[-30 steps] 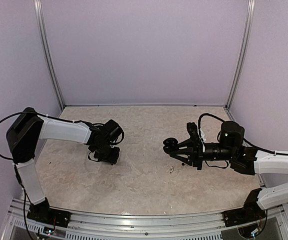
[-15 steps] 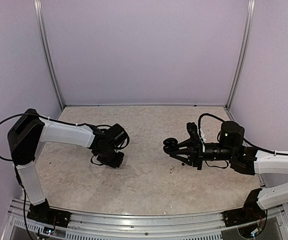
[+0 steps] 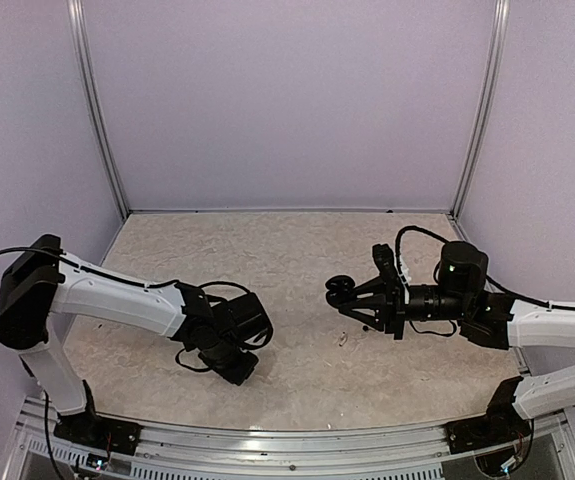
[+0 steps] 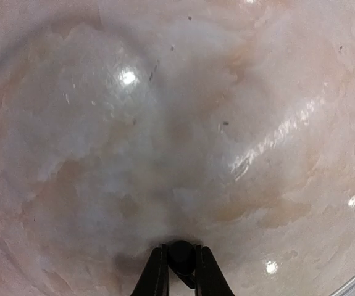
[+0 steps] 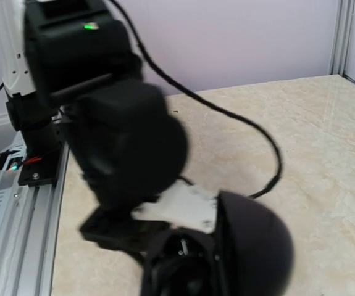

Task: Insert the wireless bluetooth earbuds into the charging case
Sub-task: Adjust the right earbud at the center of the board, then pick up the right earbud from the center of the board.

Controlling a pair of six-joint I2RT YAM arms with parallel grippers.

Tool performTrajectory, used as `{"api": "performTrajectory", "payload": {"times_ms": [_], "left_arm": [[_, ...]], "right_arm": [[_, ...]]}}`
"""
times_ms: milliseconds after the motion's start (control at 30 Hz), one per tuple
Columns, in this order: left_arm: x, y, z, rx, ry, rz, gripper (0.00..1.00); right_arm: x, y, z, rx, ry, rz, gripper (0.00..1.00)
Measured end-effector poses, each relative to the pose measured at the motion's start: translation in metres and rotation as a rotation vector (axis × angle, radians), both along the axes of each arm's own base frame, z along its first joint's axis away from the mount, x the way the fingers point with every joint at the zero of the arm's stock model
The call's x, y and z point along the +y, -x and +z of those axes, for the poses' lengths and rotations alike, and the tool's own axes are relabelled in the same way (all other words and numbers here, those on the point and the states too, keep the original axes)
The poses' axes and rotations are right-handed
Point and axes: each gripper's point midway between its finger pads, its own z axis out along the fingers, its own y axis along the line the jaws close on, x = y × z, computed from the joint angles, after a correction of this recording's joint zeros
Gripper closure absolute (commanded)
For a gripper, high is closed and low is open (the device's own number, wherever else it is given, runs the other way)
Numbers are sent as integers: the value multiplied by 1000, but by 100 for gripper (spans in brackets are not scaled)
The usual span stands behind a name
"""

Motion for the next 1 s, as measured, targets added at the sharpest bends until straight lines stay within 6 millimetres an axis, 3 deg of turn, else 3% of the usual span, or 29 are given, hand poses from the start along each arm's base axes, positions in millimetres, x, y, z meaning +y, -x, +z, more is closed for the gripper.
{"api": "performTrajectory", "payload": {"times_ms": [100, 167, 267, 400, 700, 1000], "left_arm": [[13, 18, 1, 47, -31, -7, 86], [28, 26, 1, 75, -76, -1, 77], [42, 34, 0, 104, -131, 3, 65], [55, 41, 3, 135, -189, 12, 60], [32, 23, 28, 107, -142, 15, 62], [39, 19, 17, 132, -179, 26, 66]], "right_arm": [[0, 0, 1, 2, 2, 0, 100], [0, 0, 4, -1, -2, 0, 100], [-1, 1, 9, -11, -11, 0, 100], [-2, 2, 12, -17, -17, -1, 100], [-5, 2, 12, -9, -8, -12, 100], [-7, 1, 14, -13, -9, -28, 100]]}}
